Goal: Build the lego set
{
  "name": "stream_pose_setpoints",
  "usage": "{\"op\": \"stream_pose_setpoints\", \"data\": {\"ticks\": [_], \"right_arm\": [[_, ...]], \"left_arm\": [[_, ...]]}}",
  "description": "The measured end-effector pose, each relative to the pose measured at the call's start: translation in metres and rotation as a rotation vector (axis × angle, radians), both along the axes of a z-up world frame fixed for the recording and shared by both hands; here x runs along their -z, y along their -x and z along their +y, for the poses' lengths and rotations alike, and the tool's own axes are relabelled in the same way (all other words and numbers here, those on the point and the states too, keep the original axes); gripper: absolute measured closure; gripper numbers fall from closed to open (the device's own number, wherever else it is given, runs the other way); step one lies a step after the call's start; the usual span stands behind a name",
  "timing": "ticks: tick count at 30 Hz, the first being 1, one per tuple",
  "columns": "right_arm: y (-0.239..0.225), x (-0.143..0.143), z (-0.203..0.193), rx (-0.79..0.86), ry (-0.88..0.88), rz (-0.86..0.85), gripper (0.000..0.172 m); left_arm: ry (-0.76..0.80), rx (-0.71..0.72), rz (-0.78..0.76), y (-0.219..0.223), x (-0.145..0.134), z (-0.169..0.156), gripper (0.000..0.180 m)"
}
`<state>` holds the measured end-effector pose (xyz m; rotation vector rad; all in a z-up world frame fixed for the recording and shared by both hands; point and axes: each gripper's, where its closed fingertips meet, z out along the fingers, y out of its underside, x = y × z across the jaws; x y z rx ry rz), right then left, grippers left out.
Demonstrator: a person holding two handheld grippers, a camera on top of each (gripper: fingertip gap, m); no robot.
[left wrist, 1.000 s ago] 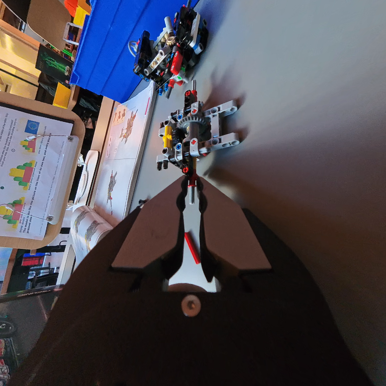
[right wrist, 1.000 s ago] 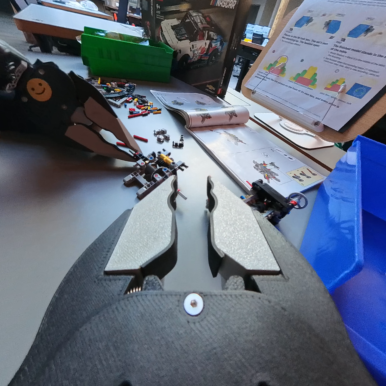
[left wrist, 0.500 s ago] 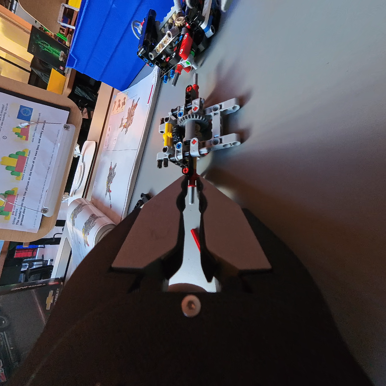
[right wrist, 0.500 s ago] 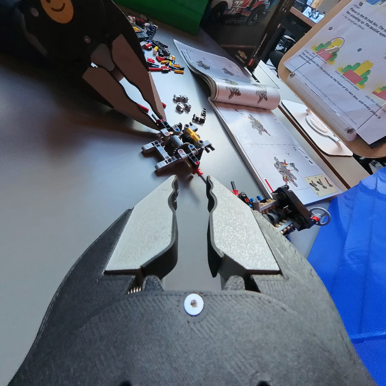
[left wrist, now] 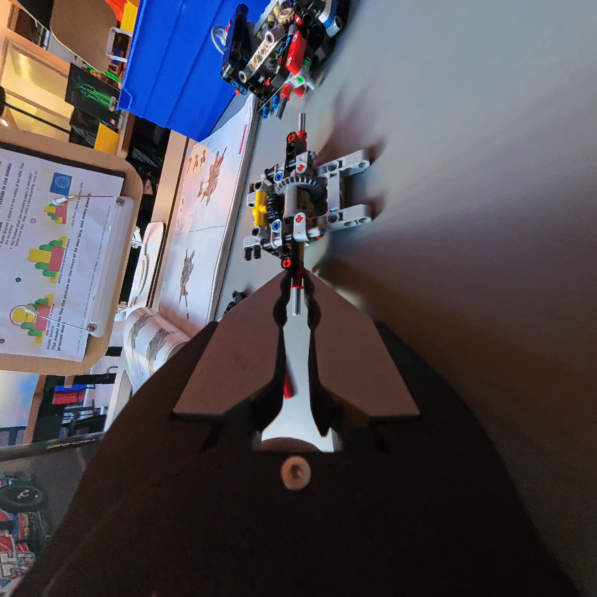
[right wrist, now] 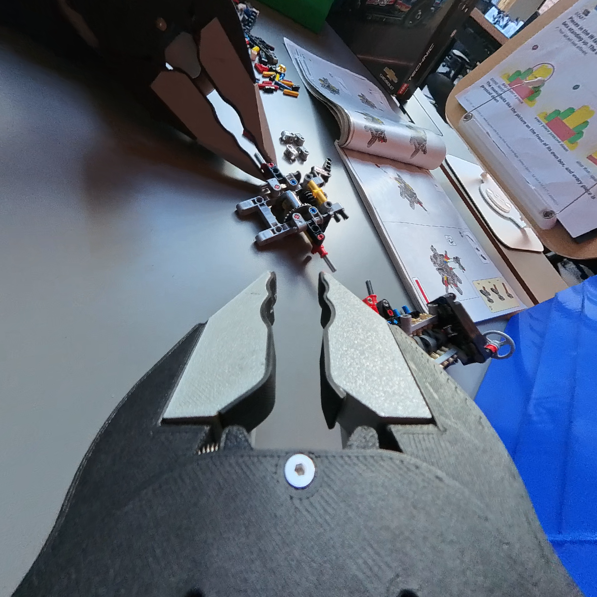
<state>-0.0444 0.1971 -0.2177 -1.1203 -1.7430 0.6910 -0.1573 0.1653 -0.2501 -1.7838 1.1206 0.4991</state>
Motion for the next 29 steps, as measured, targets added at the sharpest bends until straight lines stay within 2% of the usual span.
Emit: {"op": "stream_pose_setpoints", "data": {"ticks": [9,20,29], "right_arm": [[0.0,0.005,-0.004,-0.015,-0.053,-0.023,0.149],[0.001,0.007,-0.005,-0.018,-0.085,-0.027,0.149],[0.001,0.008,-0.004,-0.014,-0.125,-0.024,0.145]], "left_arm": [[-0.05,0.033,0.045,-0.002,-0.004,0.0,0.175],[-0.186,0.105,0.192,-0.012,-0.018,-0.002,0.176],[-0.201,0.146,0.183,-0.019,-0.019,-0.004,0.176]]}}
